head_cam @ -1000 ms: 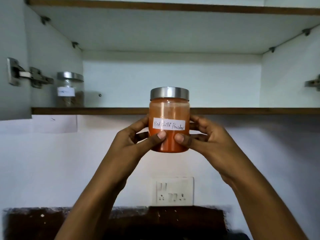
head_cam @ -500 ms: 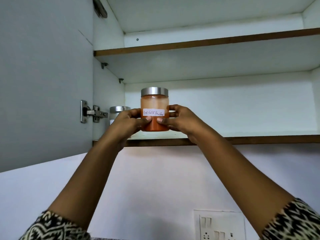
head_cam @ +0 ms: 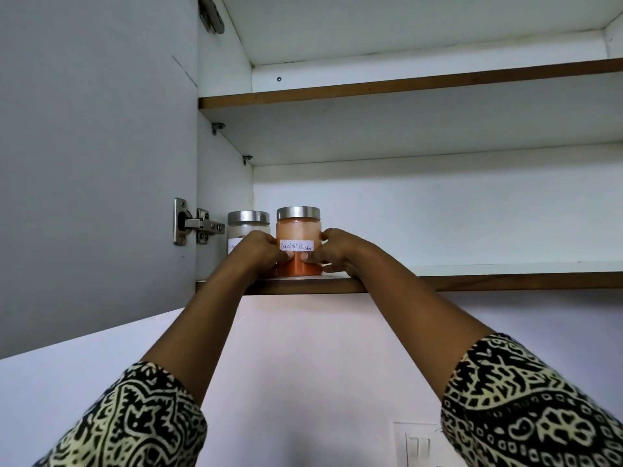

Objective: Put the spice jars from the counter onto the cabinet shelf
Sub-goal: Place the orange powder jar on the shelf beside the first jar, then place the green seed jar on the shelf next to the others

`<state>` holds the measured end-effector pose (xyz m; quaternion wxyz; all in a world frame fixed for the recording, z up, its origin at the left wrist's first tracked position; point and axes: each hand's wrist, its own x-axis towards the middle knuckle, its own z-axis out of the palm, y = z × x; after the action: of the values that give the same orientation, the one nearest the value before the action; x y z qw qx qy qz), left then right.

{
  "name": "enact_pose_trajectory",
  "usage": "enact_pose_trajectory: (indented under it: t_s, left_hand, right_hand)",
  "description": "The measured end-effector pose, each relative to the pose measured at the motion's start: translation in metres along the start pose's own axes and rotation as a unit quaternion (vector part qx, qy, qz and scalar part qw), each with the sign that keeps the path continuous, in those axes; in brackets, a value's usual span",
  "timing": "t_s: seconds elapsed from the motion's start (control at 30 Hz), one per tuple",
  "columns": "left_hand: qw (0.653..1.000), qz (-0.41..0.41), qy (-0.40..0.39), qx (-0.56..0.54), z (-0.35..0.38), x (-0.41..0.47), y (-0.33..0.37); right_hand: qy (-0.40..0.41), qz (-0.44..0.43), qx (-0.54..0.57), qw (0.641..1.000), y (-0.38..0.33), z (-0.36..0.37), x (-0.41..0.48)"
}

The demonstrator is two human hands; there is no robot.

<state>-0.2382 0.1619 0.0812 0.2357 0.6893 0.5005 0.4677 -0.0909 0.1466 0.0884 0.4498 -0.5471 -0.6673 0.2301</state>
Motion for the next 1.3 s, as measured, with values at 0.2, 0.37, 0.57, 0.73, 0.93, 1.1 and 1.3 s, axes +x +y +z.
enact_pose_trajectory:
  t_s: [0.2, 0.37, 0.57, 0.73, 0.93, 1.1, 1.3]
  left_hand:
    - [0.998, 0.005, 0.033, 0.055, 0.005, 0.015, -0.003]
    - [0.994, 0.015, 0.078, 0.081, 0.008, 0.022, -0.012]
    - [0.984, 0.030, 0.122, 0.127, 0.011, 0.017, -0.011]
    - [0.971, 0.080, 0.163, 0.155, 0.016, -0.005, -0.009]
    - [0.955, 0.226, 0.191, 0.007, 0.032, -0.072, -0.015]
    - [0.959, 0.245, 0.131, -0.058, 0.058, -0.142, -0.056]
    - [0.986, 0.148, -0.032, -0.076, 0.112, -0.211, -0.144]
  right_hand:
    - [-0.002, 0.017, 0.000, 1.000, -0.001, 0.007, 0.009]
    - [0.000, 0.024, 0.006, 1.000, -0.001, 0.011, 0.011]
    - [0.011, 0.045, -0.022, 0.999, -0.004, 0.012, 0.006]
    - [0.046, 0.026, -0.081, 0.995, -0.007, 0.009, -0.013]
    - [0.138, -0.098, -0.100, 0.980, 0.006, 0.015, -0.078]
    - [0.166, -0.118, -0.040, 0.978, 0.051, 0.033, -0.158]
    - [0.074, 0.010, -0.063, 0.995, 0.147, 0.065, -0.236]
